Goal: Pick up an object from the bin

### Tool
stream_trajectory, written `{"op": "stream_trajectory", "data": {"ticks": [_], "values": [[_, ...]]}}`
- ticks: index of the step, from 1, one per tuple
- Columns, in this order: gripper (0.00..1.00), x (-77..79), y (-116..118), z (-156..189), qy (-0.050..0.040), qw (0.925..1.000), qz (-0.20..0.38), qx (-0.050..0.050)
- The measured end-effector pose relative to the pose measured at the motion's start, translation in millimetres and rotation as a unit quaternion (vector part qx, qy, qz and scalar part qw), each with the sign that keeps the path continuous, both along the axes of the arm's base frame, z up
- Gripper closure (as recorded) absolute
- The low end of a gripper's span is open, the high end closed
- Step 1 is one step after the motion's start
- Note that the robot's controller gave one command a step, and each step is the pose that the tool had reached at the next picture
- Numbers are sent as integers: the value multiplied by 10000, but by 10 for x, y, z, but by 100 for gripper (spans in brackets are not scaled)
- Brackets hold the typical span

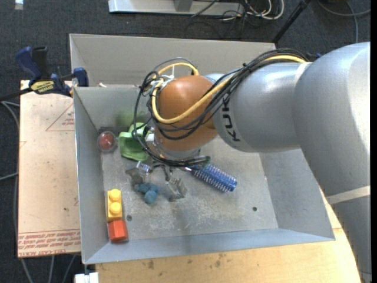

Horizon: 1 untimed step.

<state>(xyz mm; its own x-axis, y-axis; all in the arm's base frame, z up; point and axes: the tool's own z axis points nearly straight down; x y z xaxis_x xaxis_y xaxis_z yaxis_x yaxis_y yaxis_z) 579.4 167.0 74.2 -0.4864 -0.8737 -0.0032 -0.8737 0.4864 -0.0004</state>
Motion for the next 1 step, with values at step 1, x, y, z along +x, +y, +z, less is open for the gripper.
{"op": "stream_trajectory", "data": {"ticks": [1], "values": [[0, 45, 57, -38, -4, 10000, 51, 4]]}}
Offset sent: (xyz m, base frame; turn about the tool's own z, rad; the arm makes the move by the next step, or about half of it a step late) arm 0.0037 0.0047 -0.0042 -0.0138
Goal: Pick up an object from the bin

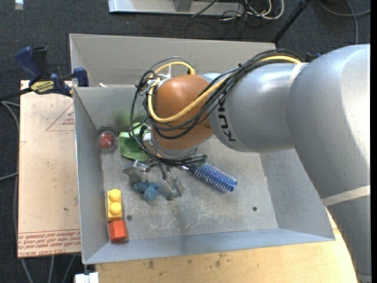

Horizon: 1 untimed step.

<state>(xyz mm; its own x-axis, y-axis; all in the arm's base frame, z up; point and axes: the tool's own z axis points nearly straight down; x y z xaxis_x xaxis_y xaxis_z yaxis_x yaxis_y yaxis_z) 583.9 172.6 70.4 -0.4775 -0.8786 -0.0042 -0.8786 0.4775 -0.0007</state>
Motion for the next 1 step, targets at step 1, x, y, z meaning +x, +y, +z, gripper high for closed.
{"op": "stream_trajectory", "data": {"ticks": [1], "values": [[100, 2, -3, 3, 0, 10000, -2, 1]]}}
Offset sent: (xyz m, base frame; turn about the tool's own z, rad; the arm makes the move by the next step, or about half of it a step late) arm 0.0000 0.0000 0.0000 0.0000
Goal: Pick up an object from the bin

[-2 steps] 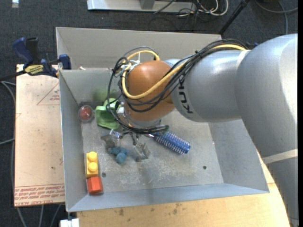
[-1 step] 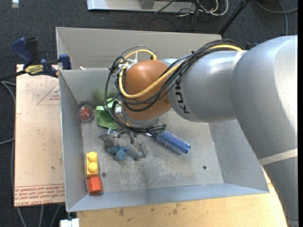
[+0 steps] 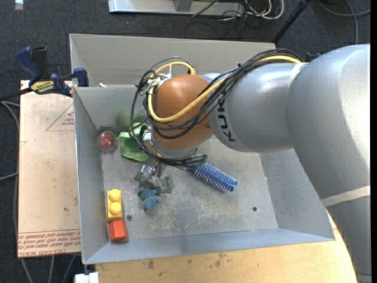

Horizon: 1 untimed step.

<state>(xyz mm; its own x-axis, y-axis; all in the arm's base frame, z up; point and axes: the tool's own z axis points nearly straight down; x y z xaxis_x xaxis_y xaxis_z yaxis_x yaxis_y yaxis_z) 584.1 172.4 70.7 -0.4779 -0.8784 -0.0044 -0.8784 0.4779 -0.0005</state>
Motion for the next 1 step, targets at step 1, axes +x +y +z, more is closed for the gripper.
{"op": "stream_trajectory", "data": {"ticks": [1], "values": [[100, -524, -223, 1512, -34, 9997, -226, 2]]}}
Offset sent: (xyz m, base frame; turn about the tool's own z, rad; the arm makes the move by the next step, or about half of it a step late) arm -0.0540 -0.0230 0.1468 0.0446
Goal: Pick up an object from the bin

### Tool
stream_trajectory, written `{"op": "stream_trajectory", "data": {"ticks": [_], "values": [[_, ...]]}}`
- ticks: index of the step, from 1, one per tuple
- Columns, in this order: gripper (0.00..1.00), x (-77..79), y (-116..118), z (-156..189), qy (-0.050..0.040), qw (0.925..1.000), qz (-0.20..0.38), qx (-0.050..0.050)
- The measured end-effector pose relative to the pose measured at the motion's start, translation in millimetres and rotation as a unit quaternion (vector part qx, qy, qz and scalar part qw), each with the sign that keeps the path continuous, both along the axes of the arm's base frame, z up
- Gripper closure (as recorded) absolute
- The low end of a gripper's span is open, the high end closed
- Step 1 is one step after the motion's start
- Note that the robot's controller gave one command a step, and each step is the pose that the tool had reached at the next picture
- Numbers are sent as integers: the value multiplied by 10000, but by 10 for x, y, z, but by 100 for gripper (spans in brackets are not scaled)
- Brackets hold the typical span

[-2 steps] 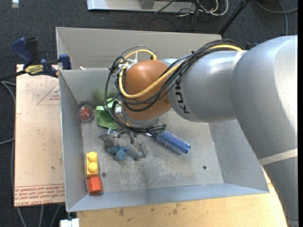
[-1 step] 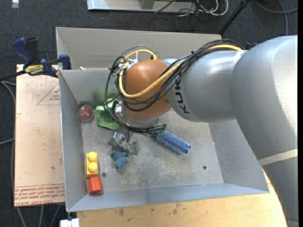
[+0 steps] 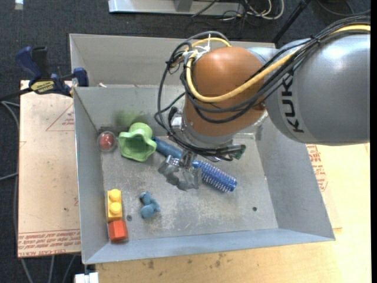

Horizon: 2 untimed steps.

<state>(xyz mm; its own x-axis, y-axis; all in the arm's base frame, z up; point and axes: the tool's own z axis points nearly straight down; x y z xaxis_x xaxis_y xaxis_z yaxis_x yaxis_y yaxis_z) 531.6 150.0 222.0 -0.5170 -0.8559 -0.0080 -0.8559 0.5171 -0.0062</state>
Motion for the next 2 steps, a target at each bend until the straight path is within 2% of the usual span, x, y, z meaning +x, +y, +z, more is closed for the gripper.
{"op": "stream_trajectory", "data": {"ticks": [1, 2], "values": [[0, -9, 2, -45, 37, 10000, -6, -4], [0, -389, 151, -844, 77, 9863, -1647, -9]]}}
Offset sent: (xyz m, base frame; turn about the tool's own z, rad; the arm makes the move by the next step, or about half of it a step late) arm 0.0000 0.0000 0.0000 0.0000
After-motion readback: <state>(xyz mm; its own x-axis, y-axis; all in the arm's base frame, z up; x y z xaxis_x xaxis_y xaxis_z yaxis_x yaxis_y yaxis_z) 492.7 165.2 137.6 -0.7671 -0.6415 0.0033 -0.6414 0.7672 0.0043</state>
